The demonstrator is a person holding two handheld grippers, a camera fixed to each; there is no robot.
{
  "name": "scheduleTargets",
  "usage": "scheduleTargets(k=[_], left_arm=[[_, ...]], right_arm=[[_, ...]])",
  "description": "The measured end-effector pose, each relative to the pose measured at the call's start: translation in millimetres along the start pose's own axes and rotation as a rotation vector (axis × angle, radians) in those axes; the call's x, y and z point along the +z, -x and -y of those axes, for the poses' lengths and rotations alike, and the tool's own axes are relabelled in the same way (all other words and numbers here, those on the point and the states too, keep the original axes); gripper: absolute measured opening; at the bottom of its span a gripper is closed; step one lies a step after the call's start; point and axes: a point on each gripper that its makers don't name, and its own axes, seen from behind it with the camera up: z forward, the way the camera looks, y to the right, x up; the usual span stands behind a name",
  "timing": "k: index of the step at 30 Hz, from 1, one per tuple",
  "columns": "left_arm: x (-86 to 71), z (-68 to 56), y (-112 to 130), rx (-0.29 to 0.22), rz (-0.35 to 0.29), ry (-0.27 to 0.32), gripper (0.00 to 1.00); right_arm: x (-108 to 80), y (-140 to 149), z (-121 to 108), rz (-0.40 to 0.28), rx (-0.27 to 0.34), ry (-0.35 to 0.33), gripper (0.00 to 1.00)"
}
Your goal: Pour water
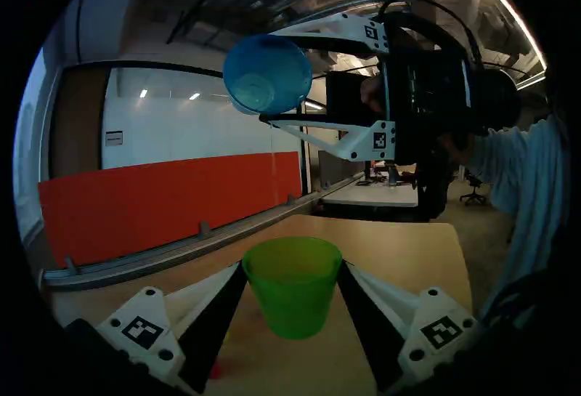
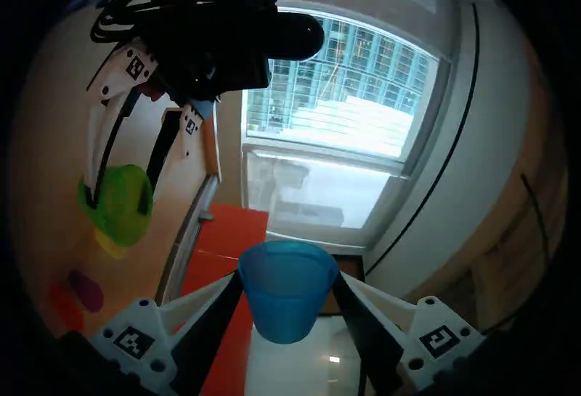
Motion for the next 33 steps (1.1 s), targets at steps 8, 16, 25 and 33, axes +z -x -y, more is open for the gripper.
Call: scheduleTargets(k=[8,16,25,33], left_arm=[[-0.3,1.0,-1,0.003,0.001,-0.004,0.87],[-0.2,1.1,-1,0.007,0.003,-0.007,0.87],[0.2,2.6,-1,0.008,0.006,-0.014,0.87],[-0.6,5.1,0,0.008,0.008,-0.021,0.87]], right_arm=[[-1.7,1,3,-0.001,0.058,0.001,0.91],[-9.3,10,9,0.010,0.283,-0.001,0.91],[-24.0,9,14,0.009,0.588,0.006,0.91],[-36.7,7,20,0.023,0.880,0.005,0.91]])
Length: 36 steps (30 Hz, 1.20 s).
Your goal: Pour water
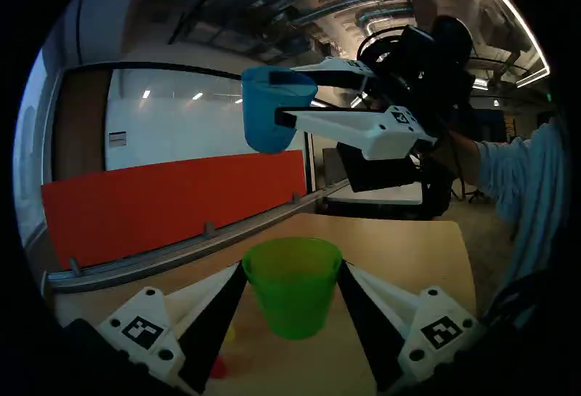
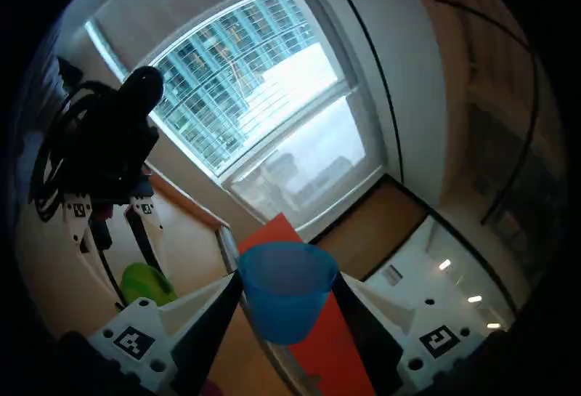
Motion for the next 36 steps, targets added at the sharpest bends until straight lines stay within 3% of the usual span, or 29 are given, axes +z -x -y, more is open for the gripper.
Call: scheduleTargets(k=[8,15,21,36], left_arm=[[-0.9,1.7,-2,0.002,-0.001,-0.004,0.87],[-2.4,5.5,-4,0.003,0.002,-0.012,0.87],[-3.4,7.7,-1,0.006,0.011,-0.017,0.87],[-9.5,21.4,15,0.001,0.051,-0.054,0.87]], right_arm=[[-10.7,2,3,0.021,0.332,-0.022,0.91],[-15.4,19,2,0.077,0.543,-0.037,0.91],[-20.0,30,9,0.115,0.615,-0.045,0.91],[-43.3,47,25,0.140,0.674,-0.075,0.91]])
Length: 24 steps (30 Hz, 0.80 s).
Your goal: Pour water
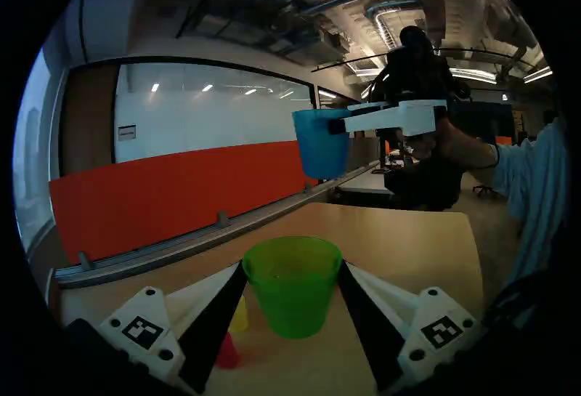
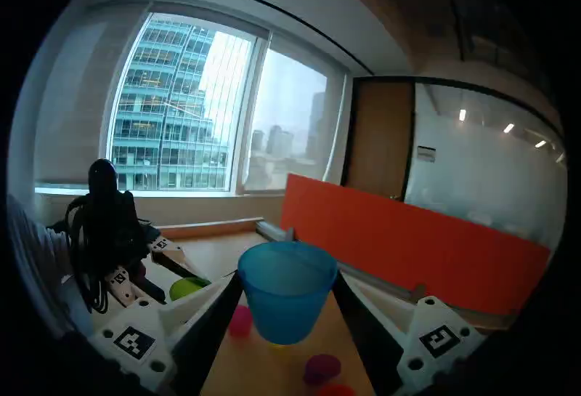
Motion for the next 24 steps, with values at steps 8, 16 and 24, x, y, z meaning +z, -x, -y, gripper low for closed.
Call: scheduleTargets(k=[8,16,24], left_arm=[[-2.0,2.0,11,0.003,0.027,-0.005,0.87],[-0.6,-1.2,20,0.008,0.055,0.004,0.87],[-0.1,-0.4,32,0.011,0.089,0.005,0.87]], right_arm=[[-9.9,19,-3,0.013,0.016,0.003,0.91],[-15.3,48,4,0.026,0.028,-0.020,0.91],[-16.4,67,15,0.034,0.064,-0.067,0.91]])
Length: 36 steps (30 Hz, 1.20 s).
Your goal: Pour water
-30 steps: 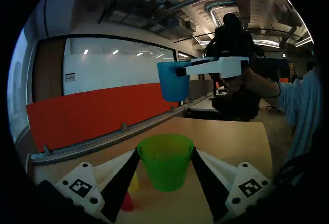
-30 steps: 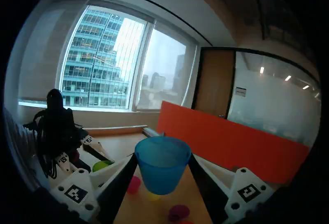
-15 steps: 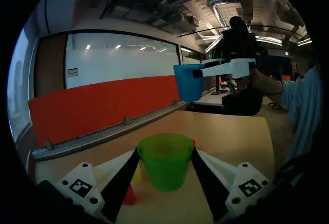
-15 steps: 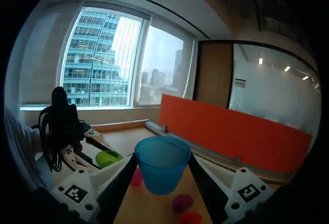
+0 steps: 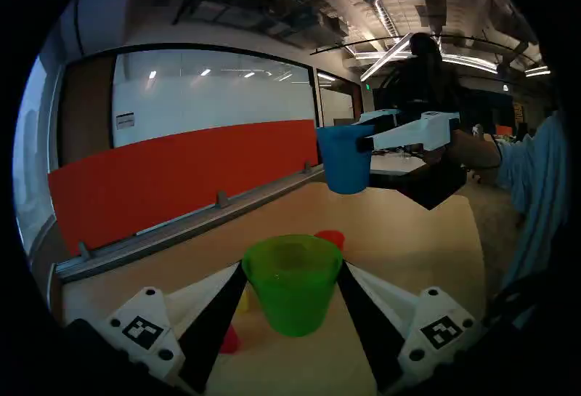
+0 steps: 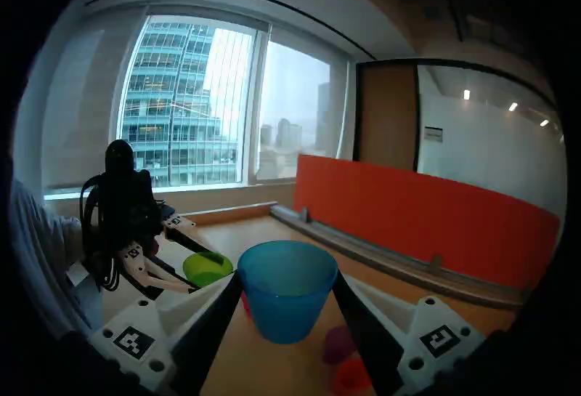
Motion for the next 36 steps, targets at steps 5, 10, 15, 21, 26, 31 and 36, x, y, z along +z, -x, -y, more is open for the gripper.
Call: scheduleTargets(k=[5,10,15,21,26,31,36], left_arm=[[2.9,-1.7,10,-0.002,0.029,0.008,0.88],[6.6,-4.4,21,0.010,0.067,0.017,0.87],[10.1,-5.3,31,0.012,0.102,0.028,0.88],[15.0,-4.5,43,0.006,0.141,0.042,0.87],[19.2,-6.8,57,0.011,0.186,0.057,0.88],[22.4,-10.2,72,0.020,0.232,0.071,0.87],[25.7,-11.4,85,0.012,0.274,0.083,0.87]], right_arm=[[0.8,13,5,0.015,0.007,-0.028,0.91],[2.6,31,9,0.043,-0.013,-0.048,0.92],[4.2,50,13,0.077,-0.028,-0.077,0.92],[7.5,77,13,0.136,-0.026,-0.105,0.92],[10.0,95,13,0.170,-0.017,-0.125,0.92],[11.6,112,13,0.208,0.008,-0.145,0.92],[13.8,134,12,0.247,-0.003,-0.149,0.92]])
